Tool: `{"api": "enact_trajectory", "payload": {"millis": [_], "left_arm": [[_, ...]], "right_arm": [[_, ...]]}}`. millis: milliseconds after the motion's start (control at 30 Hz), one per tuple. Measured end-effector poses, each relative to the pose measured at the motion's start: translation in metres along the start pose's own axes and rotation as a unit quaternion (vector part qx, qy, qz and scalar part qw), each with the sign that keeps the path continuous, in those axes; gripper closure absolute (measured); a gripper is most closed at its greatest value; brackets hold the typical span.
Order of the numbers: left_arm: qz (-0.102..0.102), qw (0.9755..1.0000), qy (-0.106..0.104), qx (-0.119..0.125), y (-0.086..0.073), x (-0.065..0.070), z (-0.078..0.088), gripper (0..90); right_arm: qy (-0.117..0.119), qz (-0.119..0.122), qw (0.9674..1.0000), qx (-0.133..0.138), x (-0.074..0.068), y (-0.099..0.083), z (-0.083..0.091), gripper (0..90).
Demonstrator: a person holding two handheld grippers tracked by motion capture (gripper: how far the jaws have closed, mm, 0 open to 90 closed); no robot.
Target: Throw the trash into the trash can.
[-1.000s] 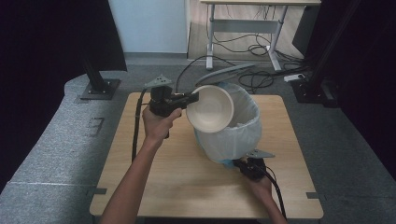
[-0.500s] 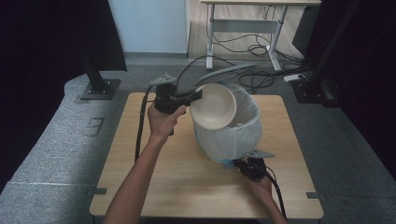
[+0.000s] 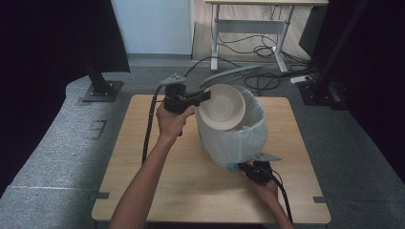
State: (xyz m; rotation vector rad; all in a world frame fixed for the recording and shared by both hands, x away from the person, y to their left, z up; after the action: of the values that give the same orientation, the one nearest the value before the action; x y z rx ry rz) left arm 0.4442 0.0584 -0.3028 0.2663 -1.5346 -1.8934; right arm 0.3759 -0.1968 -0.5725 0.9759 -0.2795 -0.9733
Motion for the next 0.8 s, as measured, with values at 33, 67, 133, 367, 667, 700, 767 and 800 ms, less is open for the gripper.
{"api": "enact_trajectory", "payload": {"millis": [33,67,133,367,667,700,767,800], "left_arm": [[0.000,1.0000,0.000,0.000,0.000,0.000,0.000,83.3],[-0.002,1.0000,0.000,0.000,0.001,0.001,-0.001,83.3],[-0.005,1.0000,-0.001,0.001,0.005,0.003,-0.003,83.3],[-0.012,0.9999,-0.001,0.002,0.007,0.008,-0.010,83.3],[-0.016,0.9999,0.003,-0.001,0.008,0.008,-0.022,83.2],[-0.018,0.9998,0.004,-0.002,0.009,0.009,-0.024,83.2],[-0.020,0.9998,0.005,-0.002,0.009,0.010,-0.026,83.2],[-0.020,0.9998,0.005,-0.002,0.009,0.010,-0.026,83.2]], "right_arm": [[0.000,0.000,1.0000,0.000,0.000,0.000,0.000,89.0],[0.000,0.000,1.0000,0.000,0.000,0.000,0.000,88.9],[0.000,0.001,1.0000,0.000,0.000,0.000,0.000,88.9],[0.001,0.001,1.0000,0.000,0.000,0.000,0.000,89.0],[0.000,0.002,1.0000,0.000,0.000,0.000,0.000,88.9],[0.000,0.002,1.0000,0.000,0.000,0.000,0.000,88.9],[0.000,0.002,1.0000,0.000,0.000,0.000,0.000,88.9],[0.000,0.002,1.0000,0.000,0.000,0.000,0.000,88.9]]}}
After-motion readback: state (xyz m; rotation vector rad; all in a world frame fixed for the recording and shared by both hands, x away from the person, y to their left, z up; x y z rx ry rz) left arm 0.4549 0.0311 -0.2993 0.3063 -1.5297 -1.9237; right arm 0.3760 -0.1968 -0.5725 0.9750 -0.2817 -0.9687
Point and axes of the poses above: each handheld gripper's, and its own axes: z roughly backward along the jaws, y roughly out of its top, x roughly to its right, the point moved 4 cm from there along -z, roughly forward along the jaws, and after that the axes turned 2 degrees about -z, right-handed, at the moved point
